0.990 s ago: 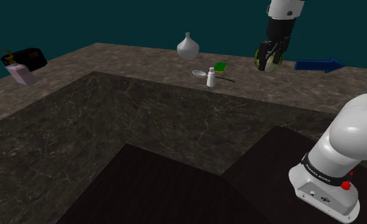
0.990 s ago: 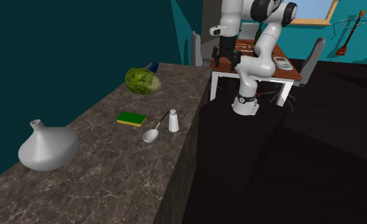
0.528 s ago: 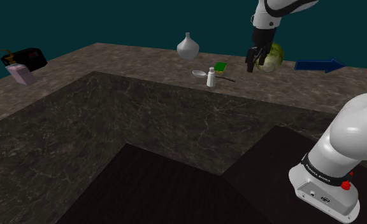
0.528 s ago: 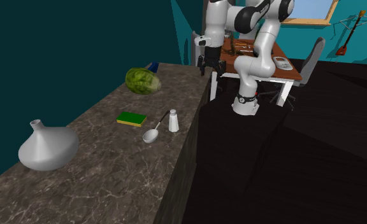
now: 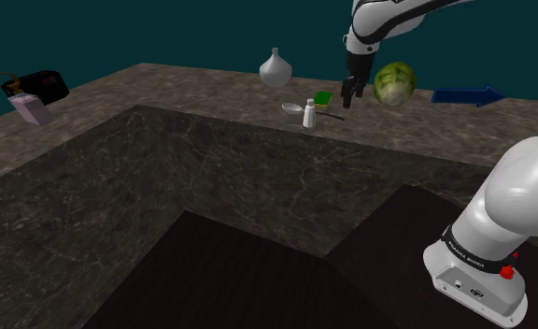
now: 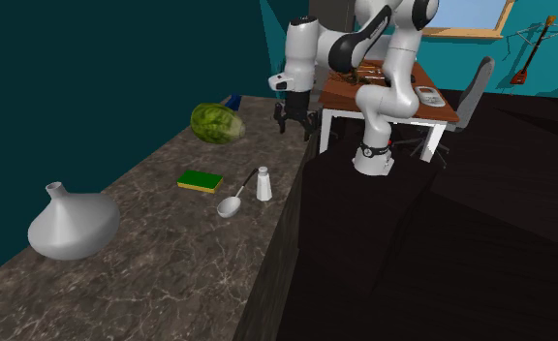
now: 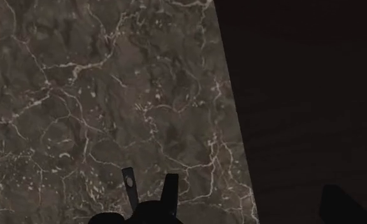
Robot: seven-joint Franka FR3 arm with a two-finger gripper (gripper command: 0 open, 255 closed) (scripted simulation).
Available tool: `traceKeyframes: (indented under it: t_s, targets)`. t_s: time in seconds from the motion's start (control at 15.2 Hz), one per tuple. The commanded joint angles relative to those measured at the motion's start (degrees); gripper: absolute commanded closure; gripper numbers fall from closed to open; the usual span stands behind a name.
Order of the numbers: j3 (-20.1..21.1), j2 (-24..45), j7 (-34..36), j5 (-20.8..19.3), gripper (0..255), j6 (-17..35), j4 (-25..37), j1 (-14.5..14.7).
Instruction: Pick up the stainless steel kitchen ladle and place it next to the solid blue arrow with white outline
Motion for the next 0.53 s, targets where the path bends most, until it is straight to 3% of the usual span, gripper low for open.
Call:
traceKeyframes:
  t_s: [0.0, 0.46]
  targets:
    - [-0.83, 4.39, -2.85, 0.49, 0, 2.08, 2.74, 0.29]
    - [-1.95, 20.07, -12.23, 3.95, 0, 7.06, 14.54, 0.41]
